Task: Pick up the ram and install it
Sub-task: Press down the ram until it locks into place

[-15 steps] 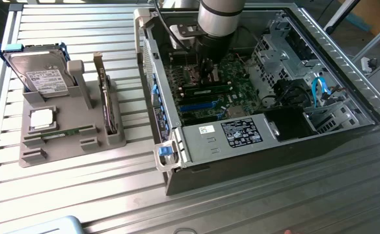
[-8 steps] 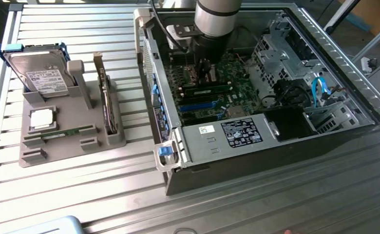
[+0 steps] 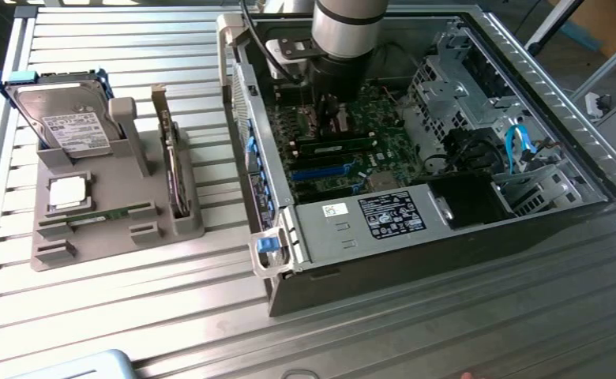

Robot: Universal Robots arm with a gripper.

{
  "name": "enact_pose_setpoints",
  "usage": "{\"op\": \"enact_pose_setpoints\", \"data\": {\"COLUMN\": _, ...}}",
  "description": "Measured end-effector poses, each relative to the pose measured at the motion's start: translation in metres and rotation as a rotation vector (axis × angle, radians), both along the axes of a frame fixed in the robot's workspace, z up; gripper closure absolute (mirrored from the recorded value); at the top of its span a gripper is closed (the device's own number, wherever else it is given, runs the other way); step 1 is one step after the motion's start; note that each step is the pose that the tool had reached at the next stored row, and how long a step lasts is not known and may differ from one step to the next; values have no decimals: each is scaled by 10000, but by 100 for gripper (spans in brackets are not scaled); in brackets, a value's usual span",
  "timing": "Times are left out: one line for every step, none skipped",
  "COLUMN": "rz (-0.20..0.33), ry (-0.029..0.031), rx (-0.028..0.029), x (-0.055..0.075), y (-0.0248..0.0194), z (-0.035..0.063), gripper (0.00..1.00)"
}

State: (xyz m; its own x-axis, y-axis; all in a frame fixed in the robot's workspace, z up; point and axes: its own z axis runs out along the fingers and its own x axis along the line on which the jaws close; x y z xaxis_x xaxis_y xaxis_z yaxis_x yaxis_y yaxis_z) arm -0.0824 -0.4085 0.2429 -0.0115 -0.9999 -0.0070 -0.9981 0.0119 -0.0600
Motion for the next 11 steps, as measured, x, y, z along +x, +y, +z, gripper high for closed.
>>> {"op": "enact_pose_setpoints", "data": {"rz": 0, "ry": 0, "rx": 1, "x": 0, "y": 0, "z": 0, "gripper": 90}}
{"op": "enact_pose_setpoints", "data": {"rz": 1, "ry": 0, "rx": 0, "x": 0, "y": 0, "z": 0, "gripper": 90}}
{"op": "enact_pose_setpoints", "data": {"rz": 1, "ry": -1, "rx": 1, "x": -1, "y": 0, "z": -1, "gripper": 90}}
{"op": "enact_pose_setpoints", "data": {"rz": 0, "ry": -1, "rx": 1, "x": -15, "y": -1, "z": -3, "gripper": 90}}
{"op": "enact_pose_setpoints", "data": {"rz": 0, "ry": 0, "rx": 0, "x": -34, "y": -1, "z": -5, "gripper": 90}}
{"op": "enact_pose_setpoints", "data": {"rz": 0, "ry": 0, "rx": 0, "x": -47, "y": 0, "z": -6, "gripper": 90}}
{"op": "enact_pose_setpoints", "data": {"rz": -1, "ry": 0, "rx": -1, "x": -64, "y": 0, "z": -7, "gripper": 90}}
{"op": "enact_pose_setpoints", "data": {"rz": -1, "ry": 0, "rx": -1, "x": -80, "y": 0, "z": -8, "gripper": 90}}
{"op": "enact_pose_setpoints", "data": {"rz": 0, "ry": 0, "rx": -1, "x": -100, "y": 0, "z": -9, "gripper": 90}}
{"op": "enact_pose_setpoints", "data": {"rz": 0, "ry": 0, "rx": -2, "x": -117, "y": 0, "z": -10, "gripper": 90}}
{"op": "enact_pose_setpoints", "data": {"rz": 0, "ry": 0, "rx": -1, "x": -133, "y": 0, "z": -11, "gripper": 90}}
